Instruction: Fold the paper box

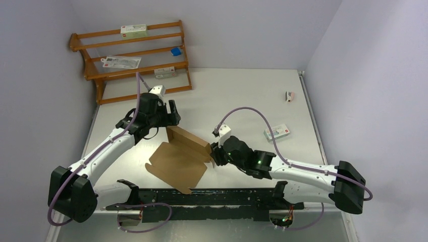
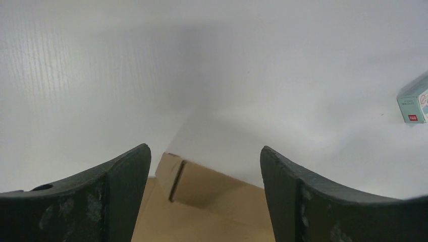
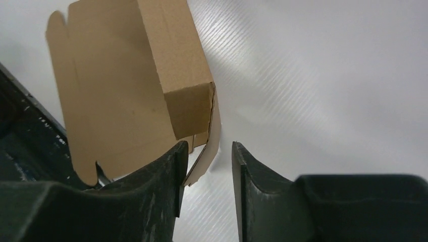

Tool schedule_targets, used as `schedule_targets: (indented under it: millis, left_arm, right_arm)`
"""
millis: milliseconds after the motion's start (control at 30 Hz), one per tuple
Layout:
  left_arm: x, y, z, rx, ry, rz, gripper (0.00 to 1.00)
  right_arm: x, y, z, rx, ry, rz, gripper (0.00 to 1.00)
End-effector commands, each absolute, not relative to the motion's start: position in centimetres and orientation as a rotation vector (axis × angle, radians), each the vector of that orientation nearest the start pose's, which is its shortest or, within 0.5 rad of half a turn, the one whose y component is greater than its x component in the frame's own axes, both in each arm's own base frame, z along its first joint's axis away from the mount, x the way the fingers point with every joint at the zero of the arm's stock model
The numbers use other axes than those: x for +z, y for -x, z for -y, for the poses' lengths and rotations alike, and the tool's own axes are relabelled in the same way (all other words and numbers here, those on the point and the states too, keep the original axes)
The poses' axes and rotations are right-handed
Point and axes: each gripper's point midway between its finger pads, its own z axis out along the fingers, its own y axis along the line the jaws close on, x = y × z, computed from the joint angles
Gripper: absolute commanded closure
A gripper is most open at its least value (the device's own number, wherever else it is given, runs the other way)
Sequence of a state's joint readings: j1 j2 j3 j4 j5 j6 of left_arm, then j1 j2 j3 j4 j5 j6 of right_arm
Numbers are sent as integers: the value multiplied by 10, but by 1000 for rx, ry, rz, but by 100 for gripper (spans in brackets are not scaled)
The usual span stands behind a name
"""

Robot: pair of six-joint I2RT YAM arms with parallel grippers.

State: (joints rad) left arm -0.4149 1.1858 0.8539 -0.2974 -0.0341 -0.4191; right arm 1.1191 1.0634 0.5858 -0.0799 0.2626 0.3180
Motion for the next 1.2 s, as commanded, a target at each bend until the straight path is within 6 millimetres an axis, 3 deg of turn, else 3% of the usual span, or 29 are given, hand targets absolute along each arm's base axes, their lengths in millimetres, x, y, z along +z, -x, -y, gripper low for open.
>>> schedule_targets:
  millis: [0,233,500,667,867,1033,1167]
  left_arm:
    - [167,-316,157,-482,12,-2197,16]
    - [172,-307,142,-426,52,-2181,16]
    - [182,-289,128,-386,57,-2180,15]
    - [172,-279,128,-398,31,-2214,14]
    - [167,-265,115,-346,63,-2246,14]
    - [158,-253,105,-327,142,-2258,13]
    - [148,-246,102,-324,163,-2273,12]
  right_arm:
    - [138,-192,-287,478,745,-1939,61]
    - [142,-222,-296,389,834,-1845,67]
    - [151,-258,-304,447,837,-1786,69]
    - [155,-261,-309,477,872,-1757,64]
    - [166,-253,-294,541,841,-1727,53]
    - [156,-256,-278,562,769,-1750,48]
    - [146,-253,-283,616,759,-1784,48]
